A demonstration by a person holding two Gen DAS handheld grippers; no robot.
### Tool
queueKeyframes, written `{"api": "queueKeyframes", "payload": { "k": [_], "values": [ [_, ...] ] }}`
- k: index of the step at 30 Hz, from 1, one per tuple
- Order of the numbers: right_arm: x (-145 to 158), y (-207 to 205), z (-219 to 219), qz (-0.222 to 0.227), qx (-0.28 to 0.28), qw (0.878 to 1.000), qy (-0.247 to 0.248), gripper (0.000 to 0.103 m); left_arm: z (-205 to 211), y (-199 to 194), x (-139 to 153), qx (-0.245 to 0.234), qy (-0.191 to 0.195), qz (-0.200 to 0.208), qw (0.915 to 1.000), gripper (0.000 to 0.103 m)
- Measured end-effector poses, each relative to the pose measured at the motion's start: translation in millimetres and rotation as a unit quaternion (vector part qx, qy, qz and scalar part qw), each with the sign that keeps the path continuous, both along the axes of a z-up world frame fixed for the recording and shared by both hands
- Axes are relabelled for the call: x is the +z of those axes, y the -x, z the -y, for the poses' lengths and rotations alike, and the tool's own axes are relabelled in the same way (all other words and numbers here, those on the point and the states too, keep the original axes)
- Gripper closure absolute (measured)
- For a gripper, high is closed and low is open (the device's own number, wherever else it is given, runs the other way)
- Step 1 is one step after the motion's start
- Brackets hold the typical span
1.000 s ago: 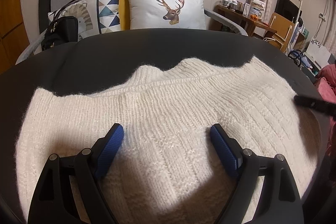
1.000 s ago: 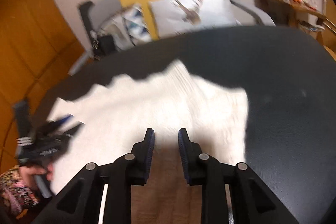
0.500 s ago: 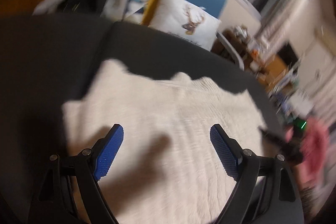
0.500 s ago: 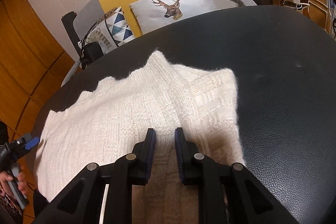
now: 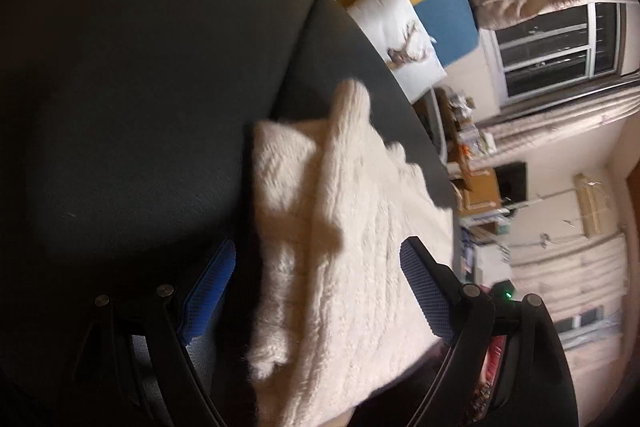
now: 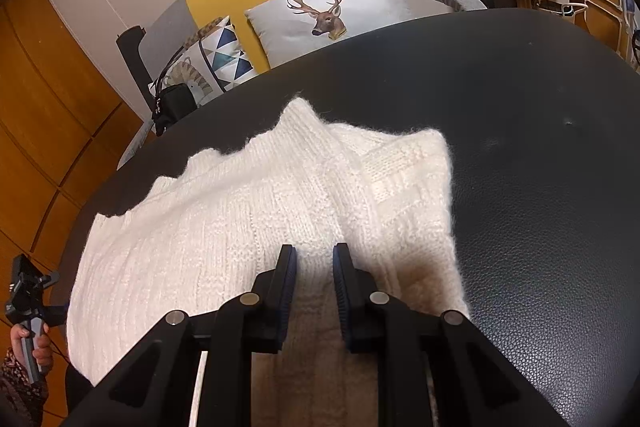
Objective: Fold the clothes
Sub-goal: 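Roll the left gripper and grasp the sweater edge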
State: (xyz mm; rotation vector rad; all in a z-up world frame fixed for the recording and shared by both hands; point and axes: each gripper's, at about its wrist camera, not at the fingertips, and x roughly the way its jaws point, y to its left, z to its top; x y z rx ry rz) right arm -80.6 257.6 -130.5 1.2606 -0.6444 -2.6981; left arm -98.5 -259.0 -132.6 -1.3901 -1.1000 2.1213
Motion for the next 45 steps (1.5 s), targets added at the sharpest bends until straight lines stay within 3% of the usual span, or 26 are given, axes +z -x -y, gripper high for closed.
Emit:
{"api": "queueKeyframes", "payload": {
  "k": [5, 14, 16, 18, 19, 24, 31, 37, 42, 45],
  "values": [
    [-1.4, -0.5, -1.0, -0.002, -0.003, 1.000, 0.002, 0.085, -2.5, 4.2, 0.5, -0.018, -0.029, -0.010, 0.9994, 0.016],
    [-2.7, -1.5, 0.2, -0.008, -0.007, 1.000, 0.004, 0.085, -6.4, 14.3, -6.5, -0.035, -0.106, -0.021, 0.9935, 0.025],
    [-2.8, -1.4, 0.9, -0.008, -0.008, 1.000, 0.004, 0.085, -5.5, 15.2, -8.9, -0.041, -0.092, -0.017, 0.9948, 0.036],
    [-3.2, -1.1, 1.0, -0.008, -0.007, 1.000, 0.006, 0.085, -6.1, 16.8, -10.4, -0.054, -0.044, 0.000, 0.9976, 0.064],
    [-3.4, -0.8, 0.9, -0.007, -0.007, 1.000, 0.007, 0.085, -6.3, 16.6, -12.4, -0.062, -0.021, 0.010, 0.9978, 0.071],
    [-3.3, -0.4, -0.9, -0.010, -0.005, 1.000, 0.023, 0.083, -10.1, 19.7, -18.5, -0.087, -0.050, 0.024, 0.9946, 0.072],
    [-4.1, 4.7, -3.9, 0.005, 0.007, 0.999, 0.040, 0.083, -8.0, 27.7, -29.1, -0.060, -0.126, 0.028, 0.9899, 0.071],
    [-2.2, 1.9, -5.8, 0.000, 0.011, 0.998, 0.058, 0.083, -16.4, 27.2, -26.6, -0.058, -0.074, 0.022, 0.9953, 0.082],
    [34.4, 4.3, -44.5, -0.020, 0.026, 0.997, 0.073, 0.077, -16.3, 25.5, -26.1, -0.063, -0.056, 0.026, 0.9961, 0.081],
    [44.1, 10.8, -74.8, 0.015, 0.032, 0.997, 0.067, 0.069, -11.9, 21.9, -24.8, -0.063, -0.049, 0.024, 0.9965, 0.081]
  ]
}}
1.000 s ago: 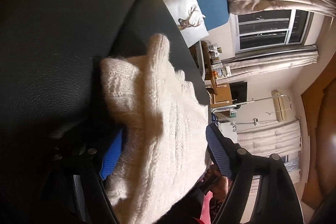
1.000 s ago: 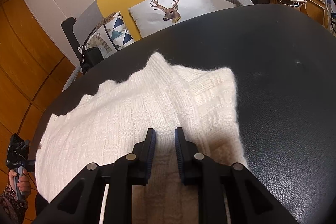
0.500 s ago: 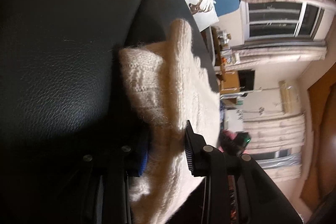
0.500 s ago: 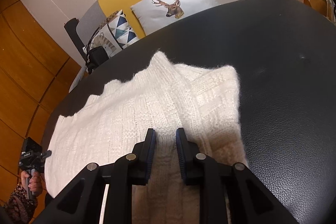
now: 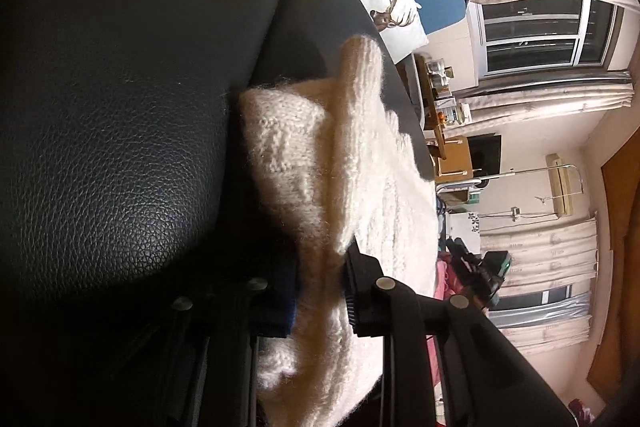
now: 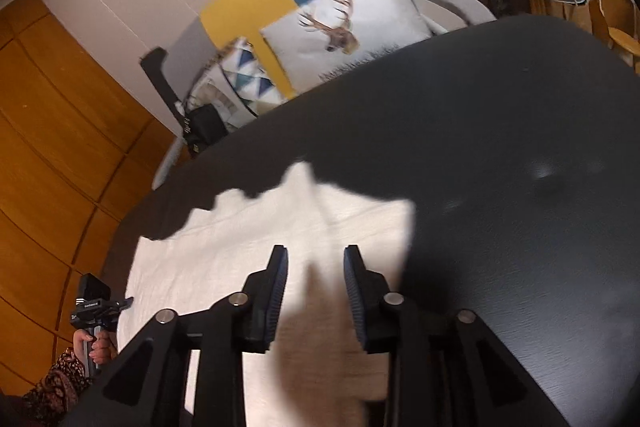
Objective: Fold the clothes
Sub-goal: 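Roll the left gripper and grasp the sweater edge, then grasp the sweater edge with the right gripper beside the left gripper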
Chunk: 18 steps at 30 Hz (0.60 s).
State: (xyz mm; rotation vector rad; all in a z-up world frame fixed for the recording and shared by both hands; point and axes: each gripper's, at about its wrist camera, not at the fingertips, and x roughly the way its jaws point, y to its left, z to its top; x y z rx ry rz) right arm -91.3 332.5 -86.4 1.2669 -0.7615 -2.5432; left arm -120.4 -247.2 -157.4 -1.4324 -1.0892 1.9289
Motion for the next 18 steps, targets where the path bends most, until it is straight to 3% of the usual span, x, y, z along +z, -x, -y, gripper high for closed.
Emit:
{"api": "queueKeyframes", "payload": {
  "k": [5, 10, 18],
  "values": [
    [-19.7, 10.5, -21.0, 0.069, 0.042, 0.997, -0.011, 0.068, 5.3, -3.8, 0.9, 0.002, 0.004, 0.001, 1.0000, 0.081],
    [-55.9, 17.8, -31.6, 0.114, 0.064, 0.989, 0.070, 0.068, 4.3, -3.0, 2.0, 0.001, 0.002, 0.005, 1.0000, 0.081],
    [-80.4, 31.7, -34.9, 0.111, 0.066, 0.976, 0.173, 0.068, 10.2, -7.4, 0.6, 0.000, -0.001, 0.003, 1.0000, 0.081]
  ]
}}
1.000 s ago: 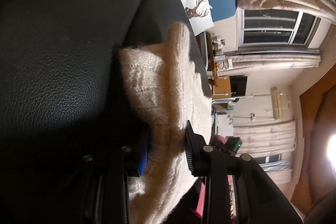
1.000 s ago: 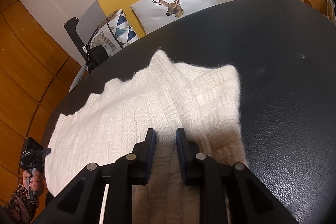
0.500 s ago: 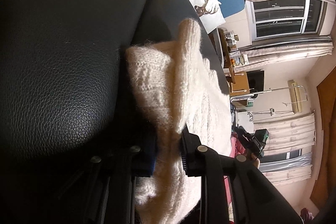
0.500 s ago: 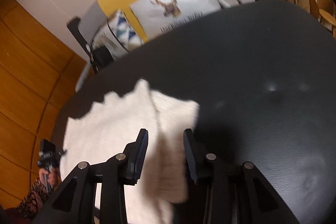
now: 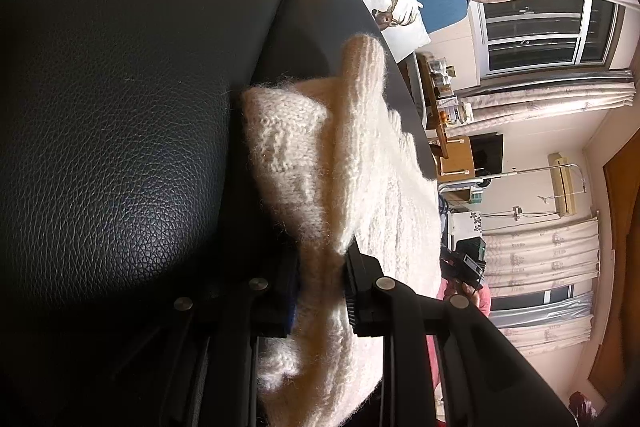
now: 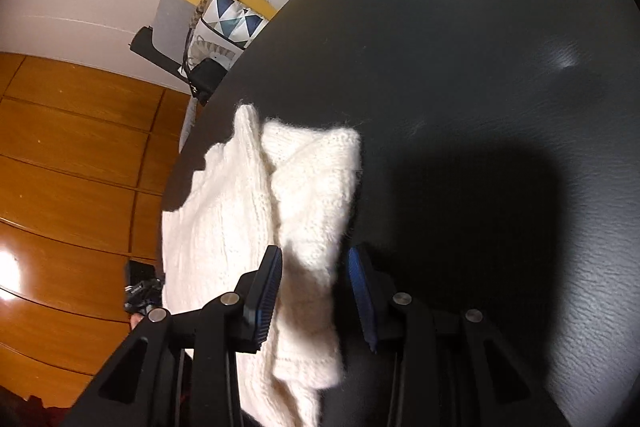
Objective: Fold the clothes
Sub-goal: 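Grasp the sweater edge with the right gripper beside the left gripper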
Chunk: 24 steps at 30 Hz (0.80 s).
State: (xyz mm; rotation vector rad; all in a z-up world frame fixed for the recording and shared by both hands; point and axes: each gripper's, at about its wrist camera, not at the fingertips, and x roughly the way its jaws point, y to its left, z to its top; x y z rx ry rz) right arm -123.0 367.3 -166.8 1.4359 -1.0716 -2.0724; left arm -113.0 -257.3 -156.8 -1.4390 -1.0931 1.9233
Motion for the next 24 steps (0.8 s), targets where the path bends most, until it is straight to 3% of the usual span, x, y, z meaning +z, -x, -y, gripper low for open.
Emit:
{"api": "queueKeyframes", "payload": {
  "k": [8, 14, 20, 24],
  "values": [
    [-3.1, 9.3, 7.4, -0.003, 0.010, 0.998, 0.058, 0.065, -2.3, 0.7, 0.0, 0.000, -0.001, -0.003, 1.0000, 0.081],
    [3.3, 15.7, 15.3, -0.006, 0.042, 0.998, 0.048, 0.065, -2.4, 0.5, 0.4, 0.000, 0.000, -0.005, 1.0000, 0.081],
    [4.2, 26.3, 34.8, 0.011, 0.097, 0.995, 0.001, 0.065, -3.1, 0.5, 1.0, 0.000, -0.001, -0.007, 1.0000, 0.081],
    [5.2, 30.1, 40.4, 0.014, 0.104, 0.994, -0.011, 0.065, -4.6, 0.1, 1.8, 0.001, -0.001, -0.008, 1.0000, 0.081]
  ]
}}
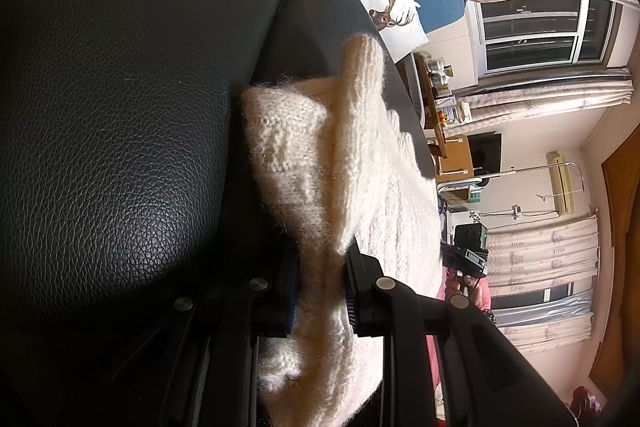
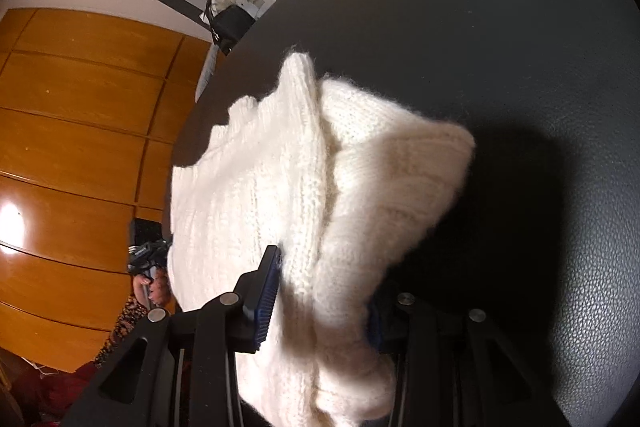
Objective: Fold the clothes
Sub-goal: 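Grasp the sweater edge with the right gripper beside the left gripper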
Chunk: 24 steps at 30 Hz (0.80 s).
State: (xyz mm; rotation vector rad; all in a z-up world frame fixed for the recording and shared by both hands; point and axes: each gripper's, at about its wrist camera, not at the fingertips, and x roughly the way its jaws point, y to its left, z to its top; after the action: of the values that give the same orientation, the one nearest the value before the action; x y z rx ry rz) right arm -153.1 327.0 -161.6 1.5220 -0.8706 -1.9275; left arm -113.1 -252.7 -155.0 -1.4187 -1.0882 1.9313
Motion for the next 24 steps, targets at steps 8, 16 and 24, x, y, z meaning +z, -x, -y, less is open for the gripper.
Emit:
{"api": "queueKeyframes", "payload": {
  "k": [8, 16, 24],
  "values": [
    [3.7, -7.1, 8.3, -0.025, -0.019, 0.999, -0.020, 0.065, -5.3, 3.9, 7.0, -0.004, 0.011, 0.015, 0.9998, 0.076],
    [8.0, -10.0, 12.9, -0.033, -0.031, 0.998, -0.046, 0.066, -25.0, 9.7, 25.5, -0.031, 0.034, 0.005, 0.9989, 0.039],
    [6.1, -12.8, 11.7, -0.025, -0.048, 0.997, -0.059, 0.079, -16.9, 3.0, 20.5, -0.016, 0.059, 0.004, 0.9981, 0.073]
  ]
}}
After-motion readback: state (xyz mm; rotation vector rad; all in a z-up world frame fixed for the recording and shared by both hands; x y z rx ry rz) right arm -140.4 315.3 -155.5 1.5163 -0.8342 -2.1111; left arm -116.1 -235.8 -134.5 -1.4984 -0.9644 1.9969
